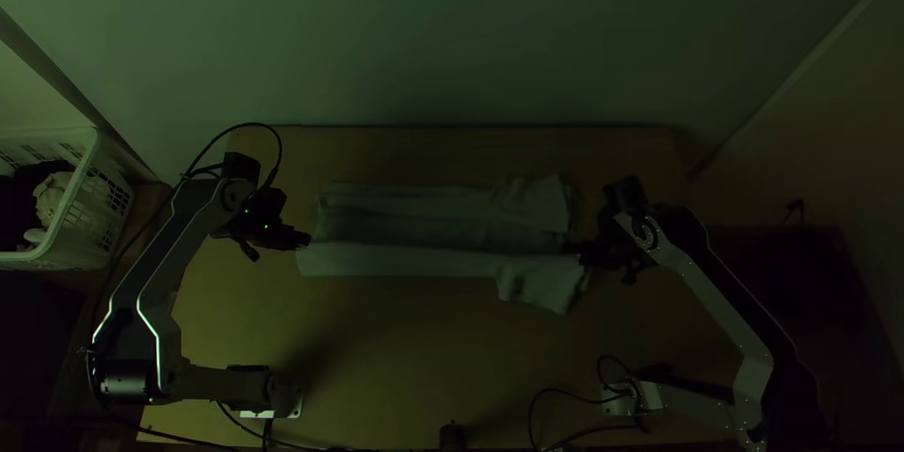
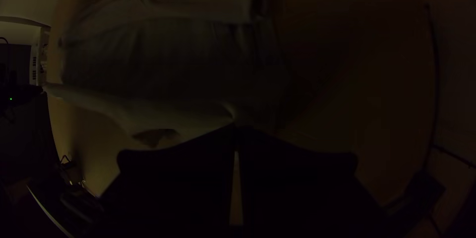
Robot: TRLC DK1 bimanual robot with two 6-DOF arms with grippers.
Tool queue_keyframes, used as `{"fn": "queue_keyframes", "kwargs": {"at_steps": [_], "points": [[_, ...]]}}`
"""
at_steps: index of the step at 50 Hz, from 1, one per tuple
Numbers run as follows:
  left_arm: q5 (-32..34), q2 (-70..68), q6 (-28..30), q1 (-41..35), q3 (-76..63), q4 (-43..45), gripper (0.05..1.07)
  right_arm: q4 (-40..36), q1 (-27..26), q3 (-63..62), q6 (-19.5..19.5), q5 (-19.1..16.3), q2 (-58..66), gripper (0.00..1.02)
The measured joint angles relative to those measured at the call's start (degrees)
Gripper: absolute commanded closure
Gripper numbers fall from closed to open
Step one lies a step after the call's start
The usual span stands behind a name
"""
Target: Fold the t-shirt
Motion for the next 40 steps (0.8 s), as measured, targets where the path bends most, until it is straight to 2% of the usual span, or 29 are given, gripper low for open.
{"fn": "queue_keyframes", "kwargs": {"at_steps": [19,35,36,37,38,39,40], "points": [[0.15,8.39,-1.70,-0.26,11.56,1.22,1.04,5.95,-4.50,10.86,-3.63,-0.02,13.14,1.00],[0.20,18.67,-3.04,-0.35,22.82,1.46,1.04,8.76,-6.05,21.00,-5.20,-0.02,26.08,0.99],[0.20,19.23,-3.19,-0.37,23.28,1.49,1.02,8.79,-6.12,21.68,-5.27,-0.02,26.86,0.95],[0.20,19.71,-3.28,-0.37,23.82,1.49,0.95,8.79,-6.21,22.40,-5.27,-0.02,27.71,0.89],[0.20,20.44,-3.50,-0.39,24.55,1.49,0.82,8.79,-6.32,23.17,-5.27,-0.02,28.57,0.81],[0.20,20.98,-3.85,-0.48,25.07,1.49,0.63,8.81,-6.34,23.96,-5.29,-0.02,29.40,0.71],[0.20,21.55,-4.15,-0.50,25.59,1.44,0.40,8.79,-6.43,24.79,-5.29,-0.02,30.27,0.60]]}}
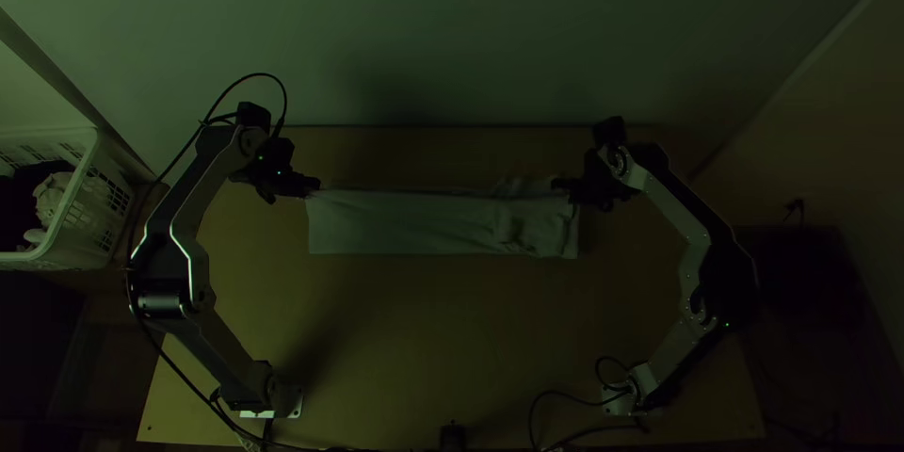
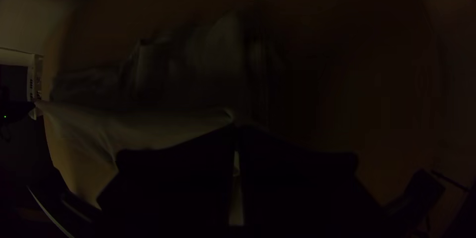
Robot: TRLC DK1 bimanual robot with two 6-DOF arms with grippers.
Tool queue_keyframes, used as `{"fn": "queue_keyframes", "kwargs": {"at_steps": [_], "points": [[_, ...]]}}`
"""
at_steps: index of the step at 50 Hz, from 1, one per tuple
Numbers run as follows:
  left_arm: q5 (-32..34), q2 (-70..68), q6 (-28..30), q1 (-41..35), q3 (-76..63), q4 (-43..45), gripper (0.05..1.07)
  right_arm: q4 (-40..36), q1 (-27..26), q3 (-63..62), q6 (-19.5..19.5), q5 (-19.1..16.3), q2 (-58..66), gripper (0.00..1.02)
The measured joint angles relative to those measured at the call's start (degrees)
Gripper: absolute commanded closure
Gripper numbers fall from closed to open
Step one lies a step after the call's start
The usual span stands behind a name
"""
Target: Fold the t-shirt
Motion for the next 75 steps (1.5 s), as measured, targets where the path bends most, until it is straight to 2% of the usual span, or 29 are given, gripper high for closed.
{"fn": "queue_keyframes", "kwargs": {"at_steps": [1,2,4,5,7,13,19,31,49,57,75], "points": [[0.00,0.42,-0.35,-0.02,0.46,0.00,0.16,0.04,0.00,0.87,0.00,0.00,0.85,0.50],[-0.02,1.11,-0.79,-0.04,1.16,-0.02,0.07,0.11,-0.09,1.70,0.00,0.02,1.68,0.39],[-0.04,2.08,-1.55,-0.13,2.19,0.02,0.10,0.24,-0.28,3.26,-0.02,0.22,3.02,0.16],[-0.07,2.49,-1.84,-0.13,2.62,0.02,0.10,0.24,-0.39,4.07,-0.09,0.22,3.80,0.09],[-0.07,2.95,-2.47,-0.13,3.23,0.11,0.10,0.22,-0.72,5.27,-0.35,0.42,4.72,0.04],[0.15,3.28,-3.80,-0.07,3.74,0.79,0.10,0.22,-1.81,8.57,-1.27,0.61,6.64,0.04],[3.39,3.28,-4.66,0.44,4.00,1.42,0.10,0.24,-3.04,11.06,-1.05,0.59,6.88,0.04],[16.94,3.28,-5.05,5.27,3.61,1.55,0.10,1.25,-6.29,13.49,-1.01,0.28,5.33,0.04],[28.83,3.28,-3.69,12.09,-3.65,2.64,0.10,1.29,-8.92,15.43,1.62,-6.91,-4.15,0.04],[30.67,3.39,-2.19,14.36,-7.80,6.32,0.10,1.33,-9.22,15.72,2.29,-9.09,-9.44,0.04],[33.59,9.40,-1.55,15.32,-10.21,11.23,0.10,1.84,-9.25,17.11,3.54,-9.11,-16.63,0.04]]}}
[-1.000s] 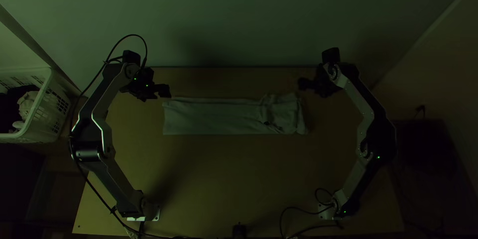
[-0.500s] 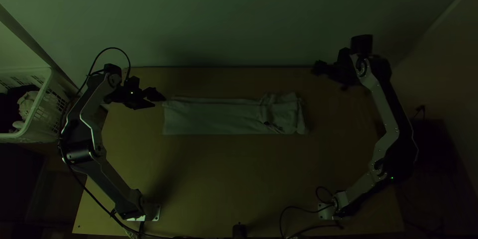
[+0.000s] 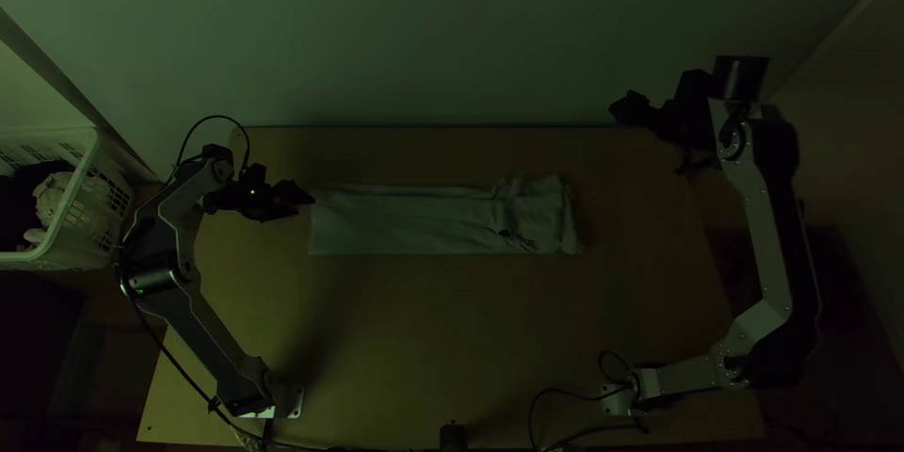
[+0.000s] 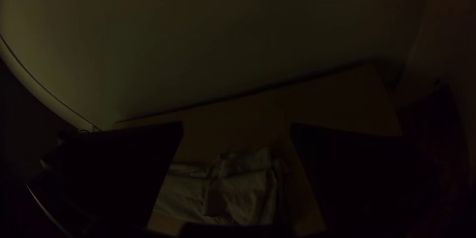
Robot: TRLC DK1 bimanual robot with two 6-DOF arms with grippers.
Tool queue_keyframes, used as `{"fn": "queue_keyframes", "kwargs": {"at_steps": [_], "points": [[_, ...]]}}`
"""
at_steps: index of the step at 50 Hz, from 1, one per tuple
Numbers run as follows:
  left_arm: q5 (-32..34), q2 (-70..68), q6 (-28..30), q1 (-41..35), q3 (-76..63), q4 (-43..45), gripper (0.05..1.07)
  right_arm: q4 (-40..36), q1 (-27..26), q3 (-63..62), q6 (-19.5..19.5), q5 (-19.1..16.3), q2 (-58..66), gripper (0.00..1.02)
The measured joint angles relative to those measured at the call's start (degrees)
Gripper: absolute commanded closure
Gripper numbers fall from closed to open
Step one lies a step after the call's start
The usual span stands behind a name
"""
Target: Fold the t-shirt
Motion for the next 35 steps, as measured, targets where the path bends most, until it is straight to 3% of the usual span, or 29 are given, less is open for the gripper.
{"fn": "queue_keyframes", "kwargs": {"at_steps": [14,32,35], "points": [[2.43,0.87,-0.98,-4.13,-0.59,3.45,0.10,0.09,1.14,1.92,1.75,0.00,-1.90,0.04],[2.34,-1.36,-9.51,-16.57,-5.20,13.14,0.10,0.02,1.62,1.92,2.58,0.00,-3.39,0.04],[1.36,-1.73,-11.37,-18.23,-5.57,13.92,0.17,0.02,1.62,1.92,2.64,0.02,-3.78,0.04]]}}
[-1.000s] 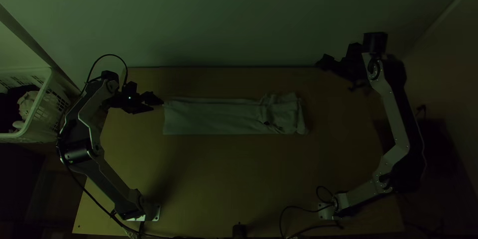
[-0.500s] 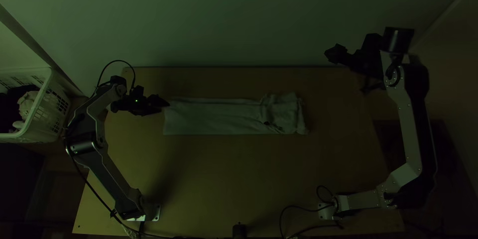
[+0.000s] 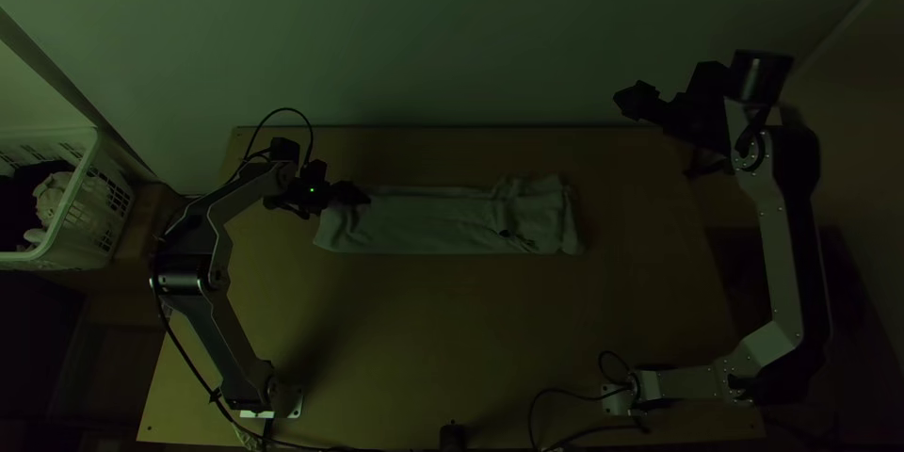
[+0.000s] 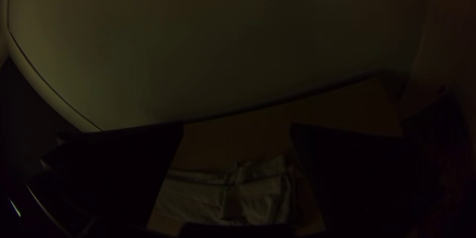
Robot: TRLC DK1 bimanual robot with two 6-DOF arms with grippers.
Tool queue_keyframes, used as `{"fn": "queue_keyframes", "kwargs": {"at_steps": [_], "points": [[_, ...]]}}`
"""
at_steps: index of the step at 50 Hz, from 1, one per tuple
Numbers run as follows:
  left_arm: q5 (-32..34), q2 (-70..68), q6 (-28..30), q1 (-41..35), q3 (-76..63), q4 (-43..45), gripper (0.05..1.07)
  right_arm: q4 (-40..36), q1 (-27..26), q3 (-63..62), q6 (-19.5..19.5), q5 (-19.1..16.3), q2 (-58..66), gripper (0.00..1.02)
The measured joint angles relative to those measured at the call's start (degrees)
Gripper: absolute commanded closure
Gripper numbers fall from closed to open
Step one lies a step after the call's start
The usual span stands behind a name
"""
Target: Fold the t-shirt
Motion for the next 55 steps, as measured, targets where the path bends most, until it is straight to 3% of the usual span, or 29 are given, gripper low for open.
{"fn": "queue_keyframes", "kwargs": {"at_steps": [2,6,9,10,30,46,55], "points": [[-1.20,-0.33,-1.07,-1.07,-0.13,0.37,0.29,0.00,0.00,0.00,0.15,0.00,-0.28,0.04],[-4.66,-1.33,-2.64,-3.06,-0.72,0.63,0.67,0.00,0.00,0.00,0.31,-0.02,-0.90,0.04],[-7.10,-2.08,-3.39,-4.28,-1.60,0.83,1.01,0.00,0.00,-0.02,0.33,0.00,-1.27,0.04],[-7.50,-2.32,-3.61,-4.61,-1.90,0.83,1.05,0.02,0.00,-0.09,0.33,0.00,-1.40,0.04],[-13.46,-5.66,-4.52,-1.46,-4.00,-4.72,1.05,2.86,-0.50,-10.01,0.33,0.00,-6.60,0.04],[-18.27,-6.84,3.80,11.61,5.18,-19.78,1.05,8.74,-0.63,-20.46,0.33,0.00,-10.34,0.04],[-24.92,-7.15,8.79,16.98,14.40,-25.33,1.05,12.81,-1.44,-25.51,0.11,0.00,-11.52,0.04]]}}
